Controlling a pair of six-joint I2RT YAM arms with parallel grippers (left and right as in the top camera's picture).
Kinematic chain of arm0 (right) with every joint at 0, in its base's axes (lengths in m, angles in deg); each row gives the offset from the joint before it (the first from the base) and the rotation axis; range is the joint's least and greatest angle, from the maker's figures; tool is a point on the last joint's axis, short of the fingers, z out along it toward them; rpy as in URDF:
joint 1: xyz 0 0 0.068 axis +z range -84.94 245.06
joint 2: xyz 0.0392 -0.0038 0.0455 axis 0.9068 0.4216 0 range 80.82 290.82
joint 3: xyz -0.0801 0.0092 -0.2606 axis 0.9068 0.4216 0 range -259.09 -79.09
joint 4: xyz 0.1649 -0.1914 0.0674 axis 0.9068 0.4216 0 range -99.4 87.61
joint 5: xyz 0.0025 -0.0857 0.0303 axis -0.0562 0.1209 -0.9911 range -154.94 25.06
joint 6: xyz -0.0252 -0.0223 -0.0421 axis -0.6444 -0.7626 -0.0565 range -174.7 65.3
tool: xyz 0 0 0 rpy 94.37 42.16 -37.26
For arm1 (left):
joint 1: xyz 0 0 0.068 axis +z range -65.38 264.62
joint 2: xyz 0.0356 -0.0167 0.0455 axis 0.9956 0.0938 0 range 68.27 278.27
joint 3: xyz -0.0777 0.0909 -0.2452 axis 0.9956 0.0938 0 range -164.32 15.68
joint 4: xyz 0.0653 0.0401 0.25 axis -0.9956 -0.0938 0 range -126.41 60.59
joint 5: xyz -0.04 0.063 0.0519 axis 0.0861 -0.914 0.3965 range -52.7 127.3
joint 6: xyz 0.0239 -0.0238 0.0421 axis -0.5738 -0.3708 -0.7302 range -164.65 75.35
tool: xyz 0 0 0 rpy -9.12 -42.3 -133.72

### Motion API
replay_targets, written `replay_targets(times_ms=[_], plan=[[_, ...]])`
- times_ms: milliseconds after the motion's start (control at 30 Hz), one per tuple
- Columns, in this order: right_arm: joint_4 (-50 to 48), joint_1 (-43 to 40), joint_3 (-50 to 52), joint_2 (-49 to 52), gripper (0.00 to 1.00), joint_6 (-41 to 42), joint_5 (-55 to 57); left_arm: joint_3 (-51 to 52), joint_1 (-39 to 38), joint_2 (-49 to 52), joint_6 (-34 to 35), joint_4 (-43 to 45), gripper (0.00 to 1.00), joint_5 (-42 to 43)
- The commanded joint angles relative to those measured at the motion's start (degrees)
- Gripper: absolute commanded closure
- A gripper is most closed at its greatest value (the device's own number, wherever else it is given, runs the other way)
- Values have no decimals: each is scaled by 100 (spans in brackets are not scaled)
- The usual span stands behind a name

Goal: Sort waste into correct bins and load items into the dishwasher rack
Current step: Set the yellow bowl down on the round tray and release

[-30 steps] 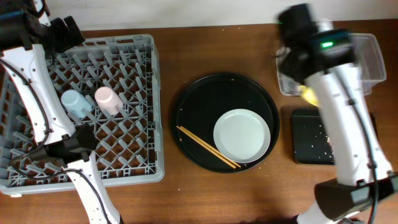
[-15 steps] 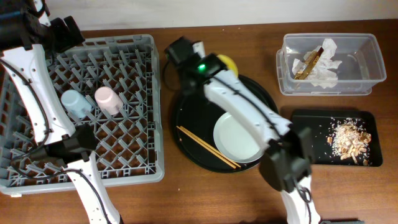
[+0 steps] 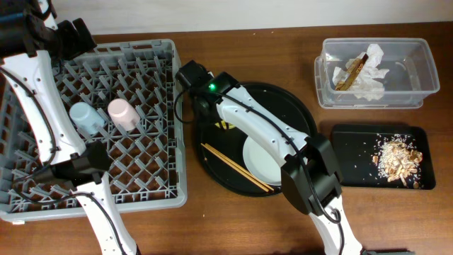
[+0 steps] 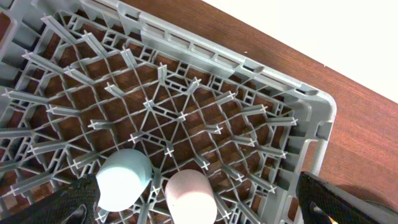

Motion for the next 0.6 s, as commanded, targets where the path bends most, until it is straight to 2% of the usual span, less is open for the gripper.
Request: replay_targets(times_ms=[0, 67, 100, 133, 167, 200, 333, 467, 567], plan=[[223, 9, -46, -28, 67, 2, -72, -39, 13, -50, 13, -2, 1, -83], [387, -15, -59, -133, 63, 9, -48, -39, 13, -50, 13, -2, 1, -83], [461, -46, -101, -216, 50, 74, 4, -39, 13, -50, 13, -2, 1, -83], [605, -120, -214, -328, 19, 310, 201, -39, 13, -50, 13, -2, 1, -83], [750, -192, -341, -411, 7, 535, 361, -39, 13, -50, 13, -2, 1, -83], [953, -315, -529, -516, 1, 782, 520, -39, 13, -50, 13, -2, 1, -83], [1641, -953, -1353, -846, 1, 975, 621, -39, 13, -50, 13, -2, 1, -83], [2612, -2068, -2262, -1099, 1, 970, 623, -39, 13, -50, 13, -2, 1, -83], [3300, -3060, -2544, -1143, 1, 973, 619, -39, 13, -50, 13, -2, 1, -83]])
